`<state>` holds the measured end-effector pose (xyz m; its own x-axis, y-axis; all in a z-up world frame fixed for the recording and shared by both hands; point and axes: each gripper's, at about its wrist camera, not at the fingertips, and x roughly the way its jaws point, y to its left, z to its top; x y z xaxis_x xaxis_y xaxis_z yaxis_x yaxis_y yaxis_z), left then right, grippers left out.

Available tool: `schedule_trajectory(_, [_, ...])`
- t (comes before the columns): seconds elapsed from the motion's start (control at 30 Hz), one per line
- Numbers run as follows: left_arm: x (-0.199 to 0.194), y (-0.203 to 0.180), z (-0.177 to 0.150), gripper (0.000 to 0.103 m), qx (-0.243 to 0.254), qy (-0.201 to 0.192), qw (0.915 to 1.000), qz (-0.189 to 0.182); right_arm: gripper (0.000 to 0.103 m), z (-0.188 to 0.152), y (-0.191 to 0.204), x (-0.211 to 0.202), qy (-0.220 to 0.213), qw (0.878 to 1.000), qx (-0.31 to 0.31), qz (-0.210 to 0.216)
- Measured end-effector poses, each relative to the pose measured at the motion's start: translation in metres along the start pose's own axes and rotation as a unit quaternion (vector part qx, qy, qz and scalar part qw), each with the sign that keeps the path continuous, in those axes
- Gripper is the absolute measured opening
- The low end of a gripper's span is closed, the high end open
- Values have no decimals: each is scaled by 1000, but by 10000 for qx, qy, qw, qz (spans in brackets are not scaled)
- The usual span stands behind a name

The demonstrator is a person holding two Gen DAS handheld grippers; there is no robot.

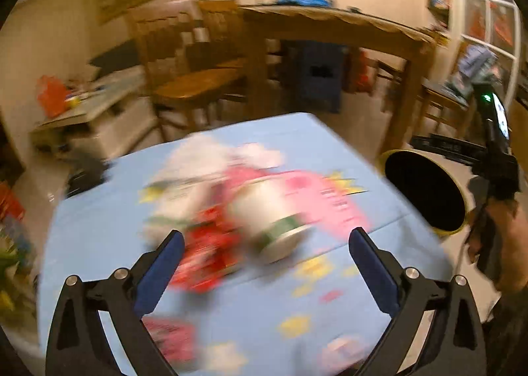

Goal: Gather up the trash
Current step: 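Grasp the white paper cup with the right gripper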

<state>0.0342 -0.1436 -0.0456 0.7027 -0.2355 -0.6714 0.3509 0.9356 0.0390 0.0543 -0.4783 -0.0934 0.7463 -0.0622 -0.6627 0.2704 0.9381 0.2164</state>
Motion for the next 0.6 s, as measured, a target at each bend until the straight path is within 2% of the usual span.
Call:
schedule_trajectory(0.1, [-19,60,-25,96,-277,-1,9983,507,95,-15,43,-2,108,9981,-474,390])
schedule_trajectory(0.2, [-27,122,-51,96,-618,132,9923,1065,95,-42,97,-4,375,9912,-904,895])
schedule_trajectory(0.3, [-29,172,-76,96,-1048,313,9849,1344,95,-60,149,-8,571,9813,-1329,1270])
schedule_trajectory(0.37, [-29,195,-86,96,-1285,399,9814,1368,95,-64,183,-6,650,9758,-1720,1182])
schedule_trajectory(0.43, [-31,211,-96,96,-1458,452,9792,1336,94,-64,216,6,798,9704,-2112,861])
schedule_trajectory(0.53, [-35,221,-101,96,-1543,402,9792,1257,87,-65,242,26,1067,9643,-2320,694])
schedule_trajectory(0.6, [-37,220,-105,96,-1526,377,9796,1249,66,-71,249,39,1297,9599,-2401,649])
